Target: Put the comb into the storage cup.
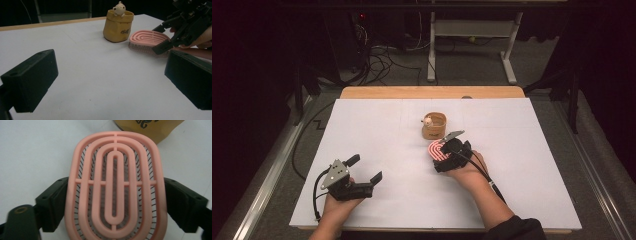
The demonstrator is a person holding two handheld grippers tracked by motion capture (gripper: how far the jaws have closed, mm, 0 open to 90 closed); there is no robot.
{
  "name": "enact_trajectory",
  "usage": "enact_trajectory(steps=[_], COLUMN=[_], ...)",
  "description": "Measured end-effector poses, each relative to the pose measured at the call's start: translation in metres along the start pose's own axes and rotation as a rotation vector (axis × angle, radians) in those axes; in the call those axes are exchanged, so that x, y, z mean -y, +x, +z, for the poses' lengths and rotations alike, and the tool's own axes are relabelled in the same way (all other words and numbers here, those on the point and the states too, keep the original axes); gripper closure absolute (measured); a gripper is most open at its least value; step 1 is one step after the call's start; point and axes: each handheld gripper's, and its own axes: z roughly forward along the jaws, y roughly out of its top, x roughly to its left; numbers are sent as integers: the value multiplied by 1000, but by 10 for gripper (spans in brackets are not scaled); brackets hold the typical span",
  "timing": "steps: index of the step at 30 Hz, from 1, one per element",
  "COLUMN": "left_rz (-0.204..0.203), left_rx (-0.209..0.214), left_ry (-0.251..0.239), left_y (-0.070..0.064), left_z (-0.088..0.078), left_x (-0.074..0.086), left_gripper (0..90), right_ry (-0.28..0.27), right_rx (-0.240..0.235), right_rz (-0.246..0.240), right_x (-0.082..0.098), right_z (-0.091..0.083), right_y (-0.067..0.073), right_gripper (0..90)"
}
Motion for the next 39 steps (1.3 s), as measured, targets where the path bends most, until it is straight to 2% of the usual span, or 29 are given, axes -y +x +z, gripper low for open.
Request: enact_trajectory(steps=[2,11,16,26,32,35,39], left_rz=[0,-1,3,1,4,4,1], left_rx=[0,-10,-10,-11,-10,-11,-6], left_ry=[0,-5,-1,0,4,5,3], left_y=[0,0,1,1,1,1,1], left_z=[0,-1,-1,-1,-1,-1,-1], left_x=[0,0,0,0,0,0,0], left_gripper=[0,0,0,0,0,0,0], right_ry=[-2,14,45,37,44,50,41], right_rx=[-6,-8,-7,-1,-13,-17,-7], right_rz=[-1,0,1,3,-16,8,-9], right_x=[0,-2,-1,-1,-1,-1,-1], right_z=[-1,0,4,2,2,2,2], right_y=[0,1,1,1,1,1,2], right_gripper=[187,188,184,199,201,201,202])
